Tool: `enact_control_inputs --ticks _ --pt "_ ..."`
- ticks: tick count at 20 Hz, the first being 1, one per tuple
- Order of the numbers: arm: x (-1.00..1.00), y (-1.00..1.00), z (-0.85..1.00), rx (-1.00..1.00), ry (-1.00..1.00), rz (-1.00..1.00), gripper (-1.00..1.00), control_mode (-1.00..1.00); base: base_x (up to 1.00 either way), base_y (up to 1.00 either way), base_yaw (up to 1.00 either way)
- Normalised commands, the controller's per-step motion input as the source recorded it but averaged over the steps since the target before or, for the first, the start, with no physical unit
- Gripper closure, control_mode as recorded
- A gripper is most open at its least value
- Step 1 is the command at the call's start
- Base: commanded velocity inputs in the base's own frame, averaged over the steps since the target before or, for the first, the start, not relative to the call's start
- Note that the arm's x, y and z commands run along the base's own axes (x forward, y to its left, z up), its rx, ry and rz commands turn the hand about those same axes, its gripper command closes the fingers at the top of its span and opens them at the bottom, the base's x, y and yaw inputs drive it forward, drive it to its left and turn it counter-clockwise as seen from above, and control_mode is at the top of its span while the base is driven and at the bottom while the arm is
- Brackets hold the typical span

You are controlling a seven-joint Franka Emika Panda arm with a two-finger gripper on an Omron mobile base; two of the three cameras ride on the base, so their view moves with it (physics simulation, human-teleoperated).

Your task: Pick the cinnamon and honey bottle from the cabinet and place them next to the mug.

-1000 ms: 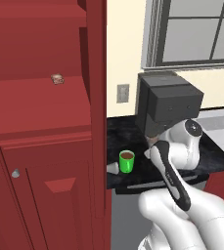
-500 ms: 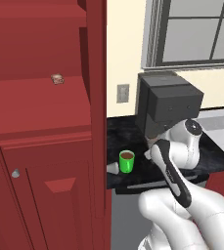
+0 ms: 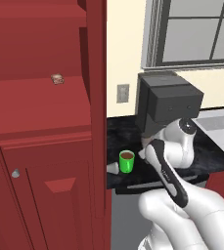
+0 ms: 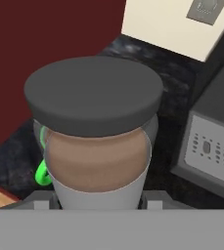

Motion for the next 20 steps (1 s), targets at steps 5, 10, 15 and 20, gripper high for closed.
enact_control_inputs --ticks 5,10,15,20 --pt "0.26 0.04 -0.15 0.0 0.0 -0.02 1.0 -1.0 0.0 0.0 0.0" --pt "0.14 -0.01 -0.22 0.05 0.0 -0.06 1.0 -1.0 0.0 0.0 0.0" --pt "0.03 -0.02 -0.47 0.11 0.0 -0.04 1.0 -1.0 0.0 0.0 0.0" --pt "0.0 0.0 -0.44 0.08 -0.04 -0.02 1.0 -1.0 0.0 0.0 0.0"
